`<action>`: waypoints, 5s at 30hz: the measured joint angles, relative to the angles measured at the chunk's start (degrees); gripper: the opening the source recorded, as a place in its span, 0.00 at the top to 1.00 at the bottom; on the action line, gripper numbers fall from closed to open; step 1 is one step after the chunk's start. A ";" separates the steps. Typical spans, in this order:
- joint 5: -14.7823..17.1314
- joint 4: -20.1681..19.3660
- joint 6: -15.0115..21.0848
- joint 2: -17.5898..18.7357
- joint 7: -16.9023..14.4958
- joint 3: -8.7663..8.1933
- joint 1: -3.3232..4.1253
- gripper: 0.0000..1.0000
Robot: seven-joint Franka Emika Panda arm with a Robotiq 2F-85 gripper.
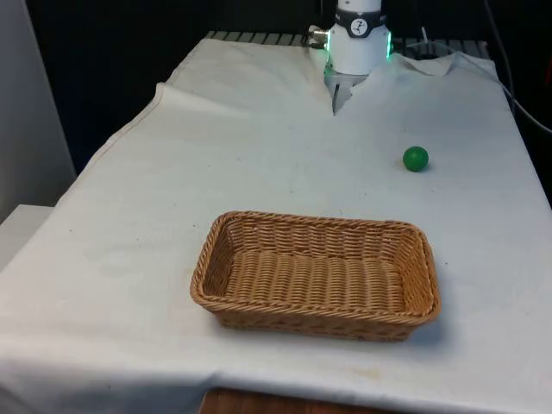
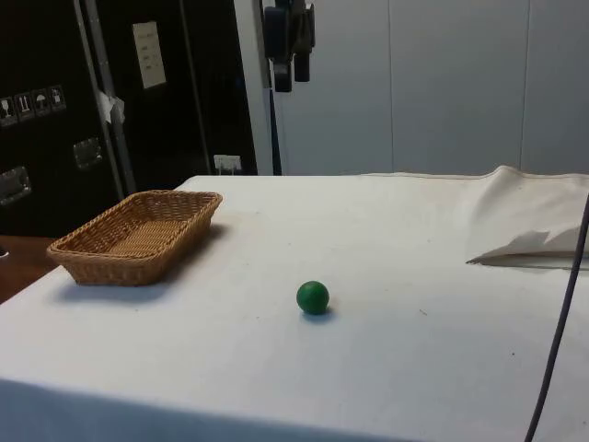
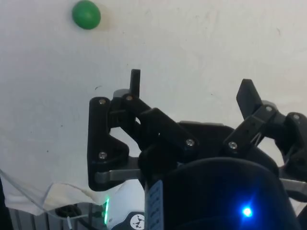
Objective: Pick up the ball and place it into the basket.
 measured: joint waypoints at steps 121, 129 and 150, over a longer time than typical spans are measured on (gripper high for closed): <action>16.67 -11.46 35.58 26.76 4.24 17.07 1.43 0.00; 16.67 -10.71 38.10 29.97 4.58 17.76 1.49 0.00; 16.62 -10.37 39.25 31.23 4.47 17.82 1.55 0.53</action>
